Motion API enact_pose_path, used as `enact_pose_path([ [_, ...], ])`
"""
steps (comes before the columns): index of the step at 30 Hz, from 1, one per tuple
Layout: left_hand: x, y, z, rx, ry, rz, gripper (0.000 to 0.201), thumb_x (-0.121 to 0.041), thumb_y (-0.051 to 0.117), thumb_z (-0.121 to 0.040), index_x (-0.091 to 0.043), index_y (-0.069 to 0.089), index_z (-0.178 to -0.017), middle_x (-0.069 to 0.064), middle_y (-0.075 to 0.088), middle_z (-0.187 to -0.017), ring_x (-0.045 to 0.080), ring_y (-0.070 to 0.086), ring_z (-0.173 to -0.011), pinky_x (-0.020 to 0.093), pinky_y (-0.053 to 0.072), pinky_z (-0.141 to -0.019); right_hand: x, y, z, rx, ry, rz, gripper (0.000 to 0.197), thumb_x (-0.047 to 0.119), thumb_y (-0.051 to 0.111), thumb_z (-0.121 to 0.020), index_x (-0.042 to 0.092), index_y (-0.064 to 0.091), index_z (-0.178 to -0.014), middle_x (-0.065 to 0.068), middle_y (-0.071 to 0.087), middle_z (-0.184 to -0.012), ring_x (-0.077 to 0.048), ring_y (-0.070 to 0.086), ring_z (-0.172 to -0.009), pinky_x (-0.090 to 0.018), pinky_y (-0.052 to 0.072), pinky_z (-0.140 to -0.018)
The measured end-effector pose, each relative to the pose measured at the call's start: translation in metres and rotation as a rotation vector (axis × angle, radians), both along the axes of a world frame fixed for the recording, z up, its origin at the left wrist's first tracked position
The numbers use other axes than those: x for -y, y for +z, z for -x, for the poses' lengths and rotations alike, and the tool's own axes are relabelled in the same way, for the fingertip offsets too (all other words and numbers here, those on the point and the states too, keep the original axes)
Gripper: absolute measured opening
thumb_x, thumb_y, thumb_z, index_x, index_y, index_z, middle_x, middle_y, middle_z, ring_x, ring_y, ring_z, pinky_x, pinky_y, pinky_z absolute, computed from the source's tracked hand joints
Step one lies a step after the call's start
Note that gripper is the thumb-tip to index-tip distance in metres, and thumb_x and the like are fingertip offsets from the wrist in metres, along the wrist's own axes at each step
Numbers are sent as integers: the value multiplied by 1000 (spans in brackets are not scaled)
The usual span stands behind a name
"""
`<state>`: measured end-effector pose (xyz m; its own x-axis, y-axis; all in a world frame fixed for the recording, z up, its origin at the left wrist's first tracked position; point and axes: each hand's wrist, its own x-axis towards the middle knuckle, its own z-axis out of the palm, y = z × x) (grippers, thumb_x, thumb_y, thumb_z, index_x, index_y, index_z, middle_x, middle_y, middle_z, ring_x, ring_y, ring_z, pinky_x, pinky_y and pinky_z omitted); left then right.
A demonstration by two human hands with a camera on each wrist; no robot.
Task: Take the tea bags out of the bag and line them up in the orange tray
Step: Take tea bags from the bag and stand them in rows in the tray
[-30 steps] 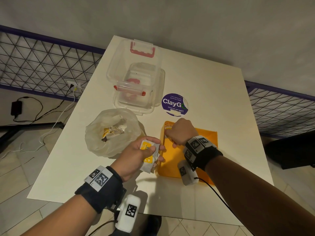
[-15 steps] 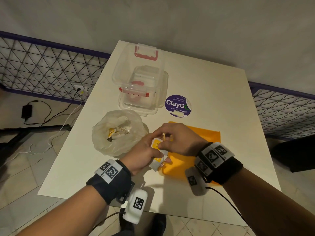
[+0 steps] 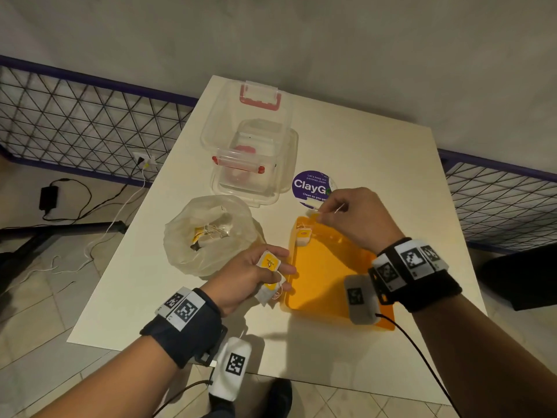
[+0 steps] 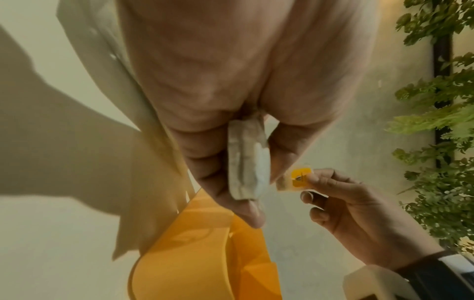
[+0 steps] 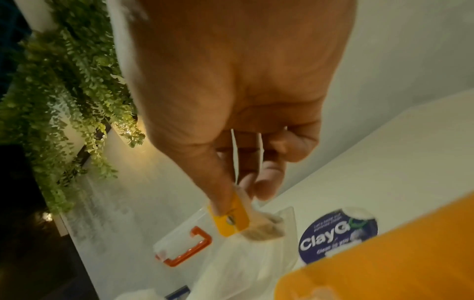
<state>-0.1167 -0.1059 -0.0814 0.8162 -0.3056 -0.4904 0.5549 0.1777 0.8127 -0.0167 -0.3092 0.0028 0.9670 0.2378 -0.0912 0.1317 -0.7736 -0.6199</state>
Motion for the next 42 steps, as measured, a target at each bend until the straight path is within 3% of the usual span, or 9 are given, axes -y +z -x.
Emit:
enact_pose_path([
  [4,0,-3,3,-14,1,-2,41,16,51,-89,-4,58,-123,20,71,-112,35,71,-87,48,54,-83,13,-2,-3,-41,-12,105,6,16,78,-80,17,74,-76,10,67,-77,2,56,-72,-13,38,-58],
  [7,0,-3,4,-13,2,0,41,16,51,-89,-4,58,-123,19,71,-112,35,70,-88,45,56,-81,14,-13,0,-184,59,142,4,12,76,-81,12,74,-77,5,69,-70,-5,61,-65,-20,45,-62],
  [12,1,-4,5,-9,13,12,40,17,49,-88,-4,60,-120,21,71,-112,37,68,-88,51,53,-84,1,-52,2,-326,104,246,5,10,72,-84,12,74,-79,1,72,-65,0,63,-52,-16,44,-55],
  [17,-1,-6,6,-1,5,0,40,17,50,-88,-6,61,-119,20,71,-112,39,69,-91,51,53,-85,-11,-71,-4,-309,48,223,16,3,62,-86,11,72,-77,-4,73,-66,-8,66,-51,-34,61,-65],
  [22,-3,-8,7,-8,13,-5,40,17,50,-88,-6,61,-119,19,71,-112,38,69,-92,44,56,-78,-19,-74,-6,-245,-33,155,15,1,62,-85,7,73,-77,1,67,-63,-9,64,-48,-32,58,-60],
  [30,-2,-5,6,-42,42,54,35,10,58,-87,-6,61,-119,19,72,-110,36,70,-89,42,55,-76,-24,-76,-10,-89,-20,314,8,14,65,-85,13,71,-79,-3,71,-83,-20,66,-77,-38,57,-78],
  [34,-3,-4,6,-78,48,153,55,4,60,-70,-3,58,-124,20,70,-109,38,69,-92,40,56,-75,-25,-76,-13,-74,-64,346,9,20,69,-86,14,66,-81,-6,70,-86,-23,65,-82,-35,56,-76],
  [37,-3,-4,6,-100,65,202,59,6,58,-67,-2,56,-125,23,69,-109,37,69,-89,39,57,-72,-25,-76,-14,-103,-74,345,11,23,69,-85,15,63,-81,-7,69,-88,-24,64,-82,-34,55,-74],
  [42,-2,-7,6,-156,126,251,64,10,55,-64,2,52,-127,25,69,-104,38,67,-79,45,48,-84,-25,-62,1,-27,-75,297,17,35,64,-88,19,66,-93,0,68,-92,-21,63,-86,-38,56,-79],
])
